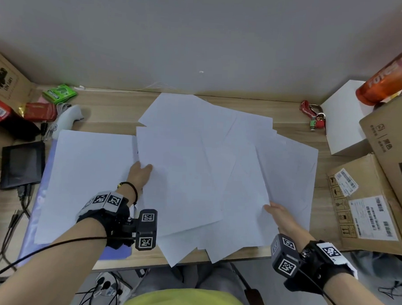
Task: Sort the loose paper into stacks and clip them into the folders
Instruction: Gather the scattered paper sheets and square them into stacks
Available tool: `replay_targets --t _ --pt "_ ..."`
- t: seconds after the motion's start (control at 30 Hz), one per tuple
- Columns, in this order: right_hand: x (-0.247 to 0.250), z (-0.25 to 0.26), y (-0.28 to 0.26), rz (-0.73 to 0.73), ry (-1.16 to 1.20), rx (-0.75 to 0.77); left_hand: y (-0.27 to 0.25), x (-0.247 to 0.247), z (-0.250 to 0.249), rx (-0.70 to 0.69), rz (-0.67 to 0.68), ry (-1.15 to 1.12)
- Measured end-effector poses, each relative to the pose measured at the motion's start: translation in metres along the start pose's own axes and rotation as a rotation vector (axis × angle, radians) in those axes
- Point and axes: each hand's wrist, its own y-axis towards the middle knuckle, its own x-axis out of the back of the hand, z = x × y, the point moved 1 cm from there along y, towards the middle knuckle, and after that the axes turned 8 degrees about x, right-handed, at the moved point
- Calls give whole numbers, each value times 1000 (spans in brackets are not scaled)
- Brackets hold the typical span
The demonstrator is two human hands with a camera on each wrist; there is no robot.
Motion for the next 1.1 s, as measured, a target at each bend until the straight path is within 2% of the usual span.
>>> replay_targets --t 0.1,0.23,0.3,0.37,0.43,0.5,0.67,0.83,1.0,1.1 --pt "-1 -3 3 14 -64 -24 1 2 13 102 -31 24" --pt "-2 2 0 67 -97 -87 1 -8 29 147 1 53" --pt "-5 5 3 109 -54 -119 4 -11 37 126 23 163" --pt "0 -3 19 133 -21 -91 4 -11 41 72 43 274" --pt "3 -7 30 156 -69 -93 3 -12 41 40 89 367" --pt "-7 13 16 174 -153 -100 4 -12 40 8 149 456" --pt "-21 16 20 122 -265 -12 -9 -23 31 -54 253 652" --pt "-18 3 33 93 -338 3 -13 -29 26 -46 221 526" --pt "-13 14 18 30 -227 100 -6 -18 19 -64 -66 193" --pt "-12 19 4 31 -171 132 -7 -15 16 -72 -38 69"
